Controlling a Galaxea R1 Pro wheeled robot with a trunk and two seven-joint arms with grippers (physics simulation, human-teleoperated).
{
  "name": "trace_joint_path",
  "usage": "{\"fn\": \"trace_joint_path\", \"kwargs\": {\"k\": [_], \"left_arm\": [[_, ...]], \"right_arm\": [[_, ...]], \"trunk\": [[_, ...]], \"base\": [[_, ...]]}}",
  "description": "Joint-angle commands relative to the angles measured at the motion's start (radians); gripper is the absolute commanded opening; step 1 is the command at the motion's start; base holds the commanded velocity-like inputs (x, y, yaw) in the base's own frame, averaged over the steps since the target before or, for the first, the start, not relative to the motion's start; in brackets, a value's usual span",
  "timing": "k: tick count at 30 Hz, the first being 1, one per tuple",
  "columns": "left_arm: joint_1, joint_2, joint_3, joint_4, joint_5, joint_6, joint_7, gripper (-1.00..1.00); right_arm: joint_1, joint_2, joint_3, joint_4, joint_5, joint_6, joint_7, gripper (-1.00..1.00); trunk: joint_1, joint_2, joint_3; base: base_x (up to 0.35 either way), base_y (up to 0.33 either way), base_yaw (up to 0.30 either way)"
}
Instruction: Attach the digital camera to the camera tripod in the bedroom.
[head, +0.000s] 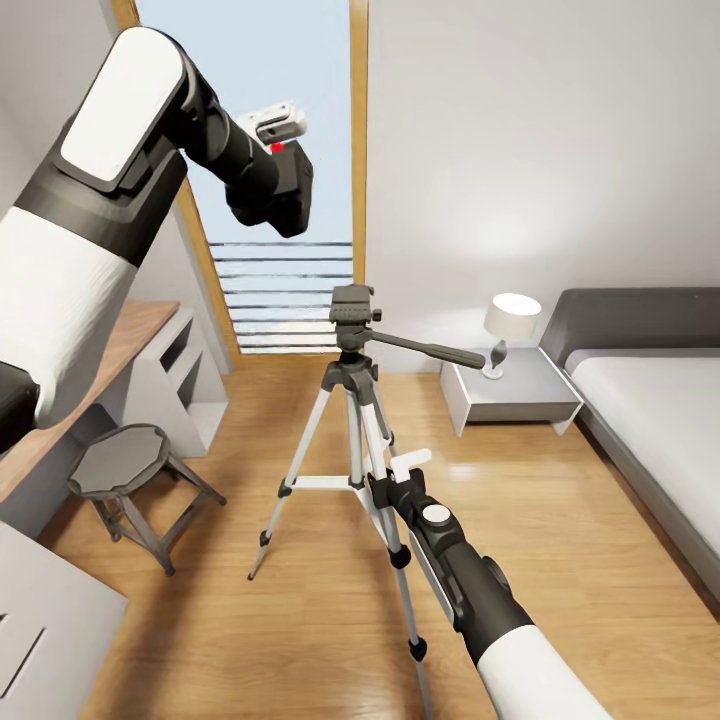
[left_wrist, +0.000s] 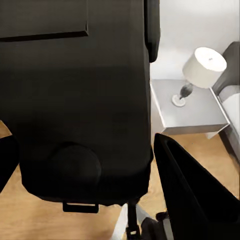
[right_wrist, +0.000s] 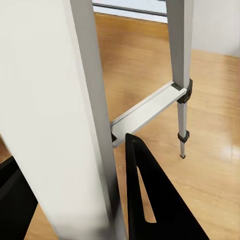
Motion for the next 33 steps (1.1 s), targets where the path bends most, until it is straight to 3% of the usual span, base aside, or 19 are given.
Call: {"fn": "trace_joint_path", "kwargs": {"k": [1,3,7,9,13,16,21,22,23,26,27,30,31,33], "left_arm": [[-0.001,0.002,-0.005,-0.003,0.009,-0.005,0.026,-1.0],[-0.001,0.003,-0.006,-0.006,-0.007,-0.008,0.067,-1.0],[0.002,0.0,-0.01,-0.024,-0.034,-0.046,0.207,-1.0],[0.005,0.002,-0.03,-0.068,-0.036,-0.066,0.275,-1.0],[0.008,0.01,-0.089,-0.102,-0.035,-0.07,0.264,-1.0],[0.009,0.013,-0.148,-0.109,-0.039,-0.073,0.208,-1.0],[0.009,0.025,-0.195,-0.104,-0.04,-0.074,0.129,-1.0],[0.009,0.038,-0.201,-0.108,-0.038,-0.074,0.107,-1.0],[0.009,0.074,-0.205,-0.141,-0.035,-0.074,0.045,-1.0],[0.009,0.106,-0.207,-0.182,-0.039,-0.076,-0.023,-1.0],[0.009,0.128,-0.208,-0.202,-0.042,-0.077,-0.076,-1.0],[0.009,0.154,-0.208,-0.218,-0.045,-0.078,-0.168,-1.0],[0.009,0.169,-0.207,-0.222,-0.046,-0.079,-0.235,-1.0],[0.009,0.183,-0.207,-0.223,-0.048,-0.08,-0.304,-1.0]], "right_arm": [[-0.001,0.0,0.0,-0.002,0.01,0.006,0.001,-1.0],[-0.001,0.0,0.0,-0.002,0.01,0.006,0.001,-1.0],[-0.001,0.0,0.0,-0.011,0.012,0.007,0.001,-1.0],[-0.001,0.0,0.0,-0.017,0.014,0.008,0.001,-1.0],[-0.001,0.0,0.0,-0.02,0.014,0.008,0.001,-1.0],[-0.001,0.0,0.0,-0.022,0.015,0.008,0.001,-1.0],[-0.001,0.0,0.0,-0.028,0.015,0.008,0.001,-1.0],[-0.001,-0.001,0.0,-0.03,0.015,0.008,0.001,-1.0],[-0.001,-0.001,0.001,-0.032,0.015,0.009,0.001,-1.0],[-0.001,-0.001,0.001,-0.034,0.015,0.011,0.001,-1.0],[-0.001,-0.001,0.001,-0.036,0.015,0.017,0.001,-1.0],[-0.001,-0.001,0.001,-0.036,0.014,0.028,0.001,-1.0],[-0.001,-0.001,0.001,-0.036,0.014,0.036,0.002,-1.0],[-0.001,-0.001,0.0,-0.037,0.014,0.04,0.002,-1.0]], "trunk": [[0.001,-0.002,-0.002],[0.001,-0.002,-0.002],[0.001,-0.002,-0.002],[0.001,-0.002,-0.002],[0.001,-0.002,-0.002],[0.001,-0.002,-0.002],[0.001,-0.002,-0.002],[0.001,-0.002,-0.002],[0.001,-0.002,-0.002],[0.001,-0.002,-0.002],[0.001,-0.002,-0.002],[0.001,-0.002,-0.002],[0.001,-0.002,-0.002],[0.001,-0.002,-0.002]], "base": [[0.0,0.0,0.0],[0.0,0.0,0.0],[0.0,0.0,0.0],[0.0,0.0,0.0],[0.0,0.0,0.0],[0.0,0.0,0.0],[0.0,0.0,0.0],[0.0,0.0,0.0],[0.0,0.0,0.0],[0.0,0.0,0.0],[0.0,0.0,0.0],[0.0,0.0,0.0],[0.0,0.0,0.0],[0.0,0.0,0.0]]}}
